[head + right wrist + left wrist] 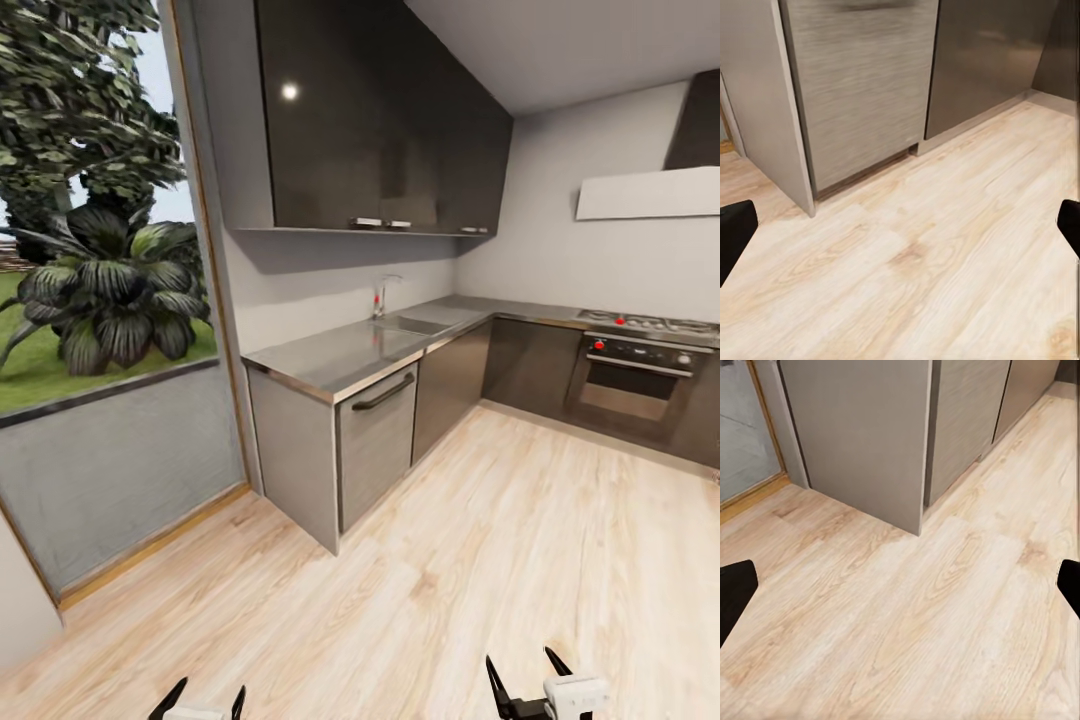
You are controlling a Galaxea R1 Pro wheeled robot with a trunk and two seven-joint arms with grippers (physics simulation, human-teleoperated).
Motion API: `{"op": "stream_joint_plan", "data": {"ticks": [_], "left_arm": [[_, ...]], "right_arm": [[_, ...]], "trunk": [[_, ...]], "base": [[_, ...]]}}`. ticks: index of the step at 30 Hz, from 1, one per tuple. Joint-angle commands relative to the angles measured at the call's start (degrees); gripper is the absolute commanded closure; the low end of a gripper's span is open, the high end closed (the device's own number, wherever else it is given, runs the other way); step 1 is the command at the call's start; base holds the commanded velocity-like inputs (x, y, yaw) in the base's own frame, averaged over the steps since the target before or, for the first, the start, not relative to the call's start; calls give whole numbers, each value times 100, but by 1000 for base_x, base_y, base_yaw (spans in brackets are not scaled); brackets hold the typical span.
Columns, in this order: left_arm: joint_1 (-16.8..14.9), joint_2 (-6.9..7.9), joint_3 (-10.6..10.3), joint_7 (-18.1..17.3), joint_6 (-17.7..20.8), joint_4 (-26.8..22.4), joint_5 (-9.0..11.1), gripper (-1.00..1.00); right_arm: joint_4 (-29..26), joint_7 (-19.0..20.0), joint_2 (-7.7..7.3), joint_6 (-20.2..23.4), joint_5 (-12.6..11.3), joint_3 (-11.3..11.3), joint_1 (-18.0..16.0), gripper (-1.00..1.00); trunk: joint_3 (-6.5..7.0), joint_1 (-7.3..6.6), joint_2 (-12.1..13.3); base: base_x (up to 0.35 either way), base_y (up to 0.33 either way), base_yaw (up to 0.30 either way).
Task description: Put the three can of soda from the living room inside the tash can in the kitchen.
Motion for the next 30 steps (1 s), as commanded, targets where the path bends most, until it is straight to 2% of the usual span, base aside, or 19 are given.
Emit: {"op": "stream_joint_plan", "data": {"ticks": [1, 14, 23, 27, 30], "left_arm": [[0, 0, 0, -2, 0, 3, -1, -100], [0, 0, -7, 2, 0, 7, -13, -100], [0, 0, -8, 1, 8, 7, -19, -100], [3, 0, -8, 1, 9, 7, -18, -100], [3, 0, -8, 1, 9, 7, -17, -100]], "right_arm": [[0, 1, -1, 1, -4, -2, 0, -100], [0, -5, -2, -1, -10, -22, 0, -100], [0, 3, -10, -26, -15, -54, 0, -100], [0, 21, -4, -35, -18, -209, 0, -100], [0, 30, -3, -41, -19, -243, 0, -100]], "trunk": [[4, 0, 0], [64, 0, 0], [120, 0, 0], [146, 0, 0], [165, 0, 0]], "base": [[-4, 7, -201], [18, -6, -219], [232, -117, -200], [265, -170, -193], [257, -184, -192]]}}
